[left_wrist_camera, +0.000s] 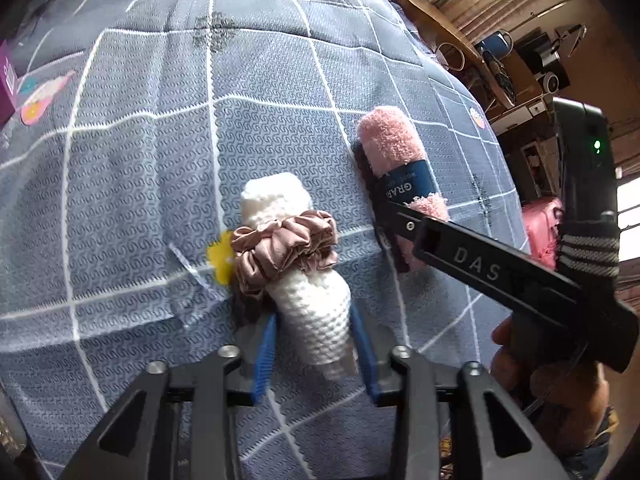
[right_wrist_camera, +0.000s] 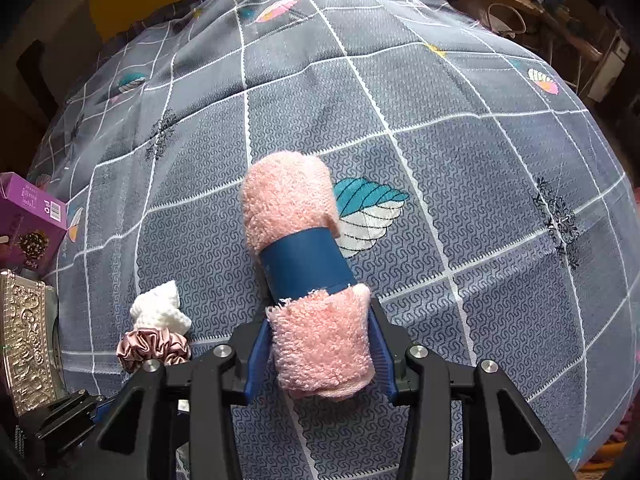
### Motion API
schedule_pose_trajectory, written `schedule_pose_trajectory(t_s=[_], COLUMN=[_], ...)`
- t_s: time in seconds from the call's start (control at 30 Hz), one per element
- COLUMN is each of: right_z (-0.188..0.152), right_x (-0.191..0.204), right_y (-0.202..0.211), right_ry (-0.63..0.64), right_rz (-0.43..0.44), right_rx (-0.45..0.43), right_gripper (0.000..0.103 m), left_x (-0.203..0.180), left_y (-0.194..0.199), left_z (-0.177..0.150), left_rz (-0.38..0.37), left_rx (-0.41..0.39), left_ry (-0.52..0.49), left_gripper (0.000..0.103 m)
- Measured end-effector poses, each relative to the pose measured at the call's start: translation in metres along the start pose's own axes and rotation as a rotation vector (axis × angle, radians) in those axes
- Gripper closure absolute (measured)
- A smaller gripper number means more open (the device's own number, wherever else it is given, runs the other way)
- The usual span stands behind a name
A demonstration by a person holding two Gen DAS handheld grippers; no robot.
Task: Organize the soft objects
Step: 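Grasp the pink towel roll with the right tool while the left tool grasps the white knit roll, then carry the white knit roll with scrunchie into the gold tray and open the left tool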
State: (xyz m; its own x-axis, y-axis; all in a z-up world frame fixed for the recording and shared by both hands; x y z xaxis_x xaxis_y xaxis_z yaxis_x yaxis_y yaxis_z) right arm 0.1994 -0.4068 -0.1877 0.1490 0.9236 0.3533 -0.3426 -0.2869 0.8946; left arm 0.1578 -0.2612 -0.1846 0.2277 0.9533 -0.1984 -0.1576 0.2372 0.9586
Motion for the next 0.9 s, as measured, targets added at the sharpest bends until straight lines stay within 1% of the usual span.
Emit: schedule_pose_trajectory(t_s=[0.03,0.1,0.13,0.2,0.23,0.37,0.47,0.53,0.6,0.63,0.77,0.9], right_z=[0.0,0.001,0.002,0.003,0.002,0.003,0.003,0.003,0.003,0.003,0.004,0.002], right_x=[0.001,0.0,-0.002,-0.003,-0.003,-0.002,-0.002,-0.002,-0.002,-0.002,0.0,0.004], right_y=[0.0,0.0,0.001,0.0,0.0,-0.003,-0.004,-0.004,-0.005,-0.005,-0.006,-0.008], right_ry=[0.004,0.002,0.005,0.005,0.009,0.019,0.017,0.017,0.019,0.022,0.049,0.096], right_rz=[0.001,-0.001,-0.013,-0.011,-0.012,-0.022,-0.02,-0.021,-0.022,-0.023,-0.043,-0.069], right_rx=[-0.001,-0.003,-0.01,-0.013,-0.012,-0.003,-0.003,-0.005,-0.005,-0.005,-0.015,-0.012], right_gripper=[0.052,0.054,0.061,0.062,0.062,0.061,0.06,0.06,0.06,0.06,0.063,0.063], left_x=[0.002,0.004,0.006,0.008,0.01,0.023,0.033,0.037,0.038,0.039,0.037,0.032], left_y=[0.003,0.007,0.011,0.018,0.022,0.019,0.011,0.007,0.007,0.009,0.014,0.04], left_z=[-0.002,-0.005,-0.006,-0.008,-0.009,-0.012,-0.011,-0.011,-0.01,-0.01,-0.01,0.005], left_rz=[-0.007,-0.008,-0.007,0.023,0.05,0.089,0.083,0.06,0.056,0.062,0.07,0.05], left_rx=[-0.02,-0.041,-0.059,-0.097,-0.114,-0.091,-0.05,-0.031,-0.046,-0.06,-0.093,-0.139], left_ry=[-0.015,-0.046,-0.068,-0.124,-0.16,-0.209,-0.185,-0.152,-0.148,-0.154,-0.183,-0.169], left_gripper=[0.079,0.083,0.084,0.085,0.085,0.084,0.081,0.079,0.08,0.084,0.088,0.088])
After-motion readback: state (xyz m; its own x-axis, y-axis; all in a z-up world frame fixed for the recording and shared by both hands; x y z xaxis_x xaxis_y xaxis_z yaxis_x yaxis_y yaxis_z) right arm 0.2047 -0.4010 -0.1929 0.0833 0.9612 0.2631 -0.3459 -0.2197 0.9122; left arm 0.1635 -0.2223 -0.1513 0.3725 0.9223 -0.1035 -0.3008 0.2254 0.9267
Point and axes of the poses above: each gripper's, at about its wrist camera, not at the fingertips, and y roughly against the way its jaws point, x to its left, z to its top, the point moved 6 cm from there along -y, roughly the way its jaws point, and after that the axes turned 13 degrees about z, right-handed, at the moved point
